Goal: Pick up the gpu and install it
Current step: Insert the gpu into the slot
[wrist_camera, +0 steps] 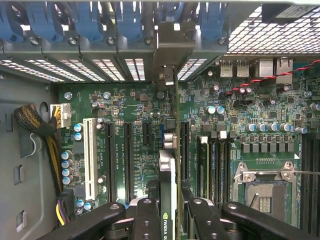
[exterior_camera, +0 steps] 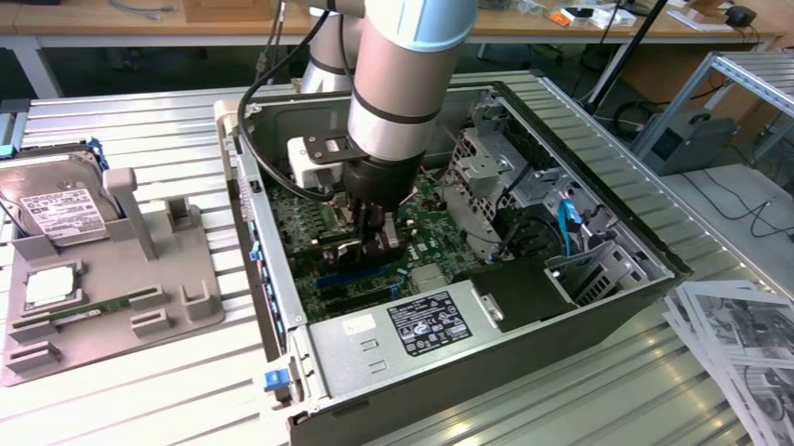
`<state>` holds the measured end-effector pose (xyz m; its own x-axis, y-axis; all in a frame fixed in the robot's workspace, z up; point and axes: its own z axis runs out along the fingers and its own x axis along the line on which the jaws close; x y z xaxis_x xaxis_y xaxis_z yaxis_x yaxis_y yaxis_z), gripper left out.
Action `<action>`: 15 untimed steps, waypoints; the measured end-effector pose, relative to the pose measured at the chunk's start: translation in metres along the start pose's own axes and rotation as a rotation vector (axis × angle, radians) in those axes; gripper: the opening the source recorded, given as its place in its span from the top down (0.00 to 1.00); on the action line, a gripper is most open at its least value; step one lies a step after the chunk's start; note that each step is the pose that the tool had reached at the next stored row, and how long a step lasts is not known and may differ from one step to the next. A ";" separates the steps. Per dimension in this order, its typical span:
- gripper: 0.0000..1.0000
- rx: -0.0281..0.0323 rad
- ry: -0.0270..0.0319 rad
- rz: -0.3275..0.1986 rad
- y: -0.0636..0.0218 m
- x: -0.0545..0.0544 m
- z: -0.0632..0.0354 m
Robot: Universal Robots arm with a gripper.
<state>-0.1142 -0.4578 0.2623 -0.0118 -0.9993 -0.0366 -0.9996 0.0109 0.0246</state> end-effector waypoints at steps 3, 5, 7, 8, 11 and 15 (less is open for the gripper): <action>0.73 -0.0001 0.0001 0.000 0.0000 0.001 -0.0001; 0.73 -0.0001 0.0002 0.000 0.0000 0.001 -0.0002; 0.73 -0.0001 0.0002 0.000 -0.0001 0.001 -0.0001; 0.73 0.0000 0.0002 0.000 -0.0001 0.001 -0.0001; 0.73 -0.0001 0.0002 0.000 -0.0001 0.001 -0.0001; 0.73 -0.0005 0.0008 0.000 0.0000 0.001 0.0015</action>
<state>-0.1142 -0.4589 0.2608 -0.0118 -0.9993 -0.0358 -0.9996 0.0109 0.0251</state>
